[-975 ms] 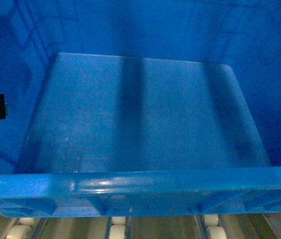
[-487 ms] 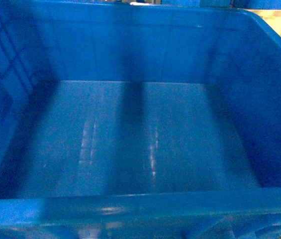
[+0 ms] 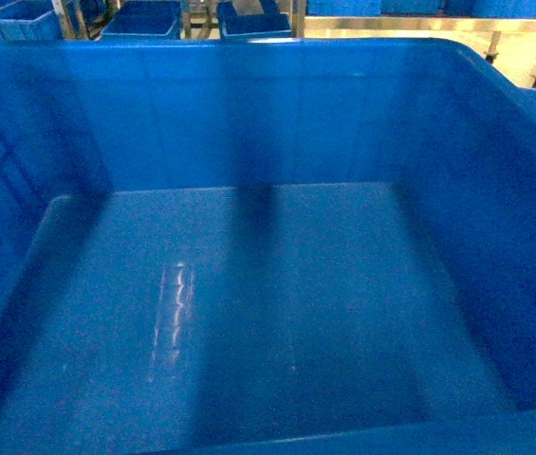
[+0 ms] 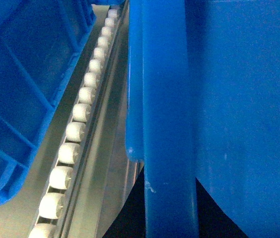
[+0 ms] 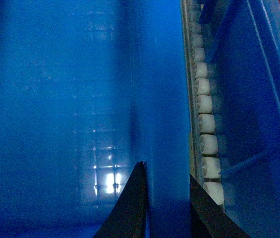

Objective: Place box next to blue box on left shelf

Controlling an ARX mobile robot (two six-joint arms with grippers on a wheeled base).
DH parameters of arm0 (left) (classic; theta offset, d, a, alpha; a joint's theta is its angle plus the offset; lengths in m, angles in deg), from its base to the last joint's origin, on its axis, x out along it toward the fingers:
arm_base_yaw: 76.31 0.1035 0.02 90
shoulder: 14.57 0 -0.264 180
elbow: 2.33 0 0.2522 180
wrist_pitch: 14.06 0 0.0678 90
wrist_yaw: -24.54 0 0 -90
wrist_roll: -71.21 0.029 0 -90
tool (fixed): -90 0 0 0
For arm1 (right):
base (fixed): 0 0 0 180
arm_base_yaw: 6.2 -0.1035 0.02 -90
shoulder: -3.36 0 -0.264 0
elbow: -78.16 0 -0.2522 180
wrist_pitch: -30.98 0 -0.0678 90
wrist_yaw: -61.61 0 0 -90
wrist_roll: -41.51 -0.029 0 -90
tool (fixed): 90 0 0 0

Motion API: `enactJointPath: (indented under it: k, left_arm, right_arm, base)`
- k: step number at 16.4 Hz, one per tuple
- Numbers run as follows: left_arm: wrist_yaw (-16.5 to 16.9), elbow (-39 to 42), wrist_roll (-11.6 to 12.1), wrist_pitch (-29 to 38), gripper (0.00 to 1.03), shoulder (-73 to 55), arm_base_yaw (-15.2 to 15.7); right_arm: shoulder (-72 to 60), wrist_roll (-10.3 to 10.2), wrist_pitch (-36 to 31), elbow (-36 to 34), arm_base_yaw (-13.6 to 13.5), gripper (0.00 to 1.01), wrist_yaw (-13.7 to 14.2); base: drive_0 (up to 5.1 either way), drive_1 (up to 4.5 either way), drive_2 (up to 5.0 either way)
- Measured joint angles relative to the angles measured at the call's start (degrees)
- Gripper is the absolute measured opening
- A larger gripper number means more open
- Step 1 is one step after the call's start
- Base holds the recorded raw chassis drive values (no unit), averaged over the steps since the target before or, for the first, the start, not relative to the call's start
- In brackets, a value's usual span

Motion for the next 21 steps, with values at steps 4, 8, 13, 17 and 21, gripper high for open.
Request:
enactJointPath:
  k: [4,8,13,17,21]
  left_arm:
    - [3.5,0.7,2.8,-2.4,0.06,2.8,4.1]
    - [7.3,1.1,5.6,-4.3,0.06,4.8,7.5]
    - [7.6,2.4,6.2,-8.0,0.06,7.1,7.2]
    - [8.1,3.1,7.0,-8.0,0.06,9.1,8.4]
    - [7.1,3.5,11.3,-9.0,0.44,12.0,8.5]
  right_arm:
    - [1.4,-2.6,3.0,-0.3,-3.1,0.11,1.4]
    - [3.7,-5.8,6.5,-1.3,-5.7,0.11,3.1]
    - [4.5,-7.0,8.6,-2.6,-6.3,0.11,3.2]
    - [4.5,-8.5,8.7,-3.1,-7.3,0.11,4.0]
    - [5.0,-6.2,10.6,-3.0,-7.3,0.36,7.2]
  base:
    - [0.0,0.0,0.0]
    - [0.0,0.0,0.0]
    - [0.0,0.0,0.0]
    - [0.0,0.0,0.0]
    - [0.0,0.0,0.0]
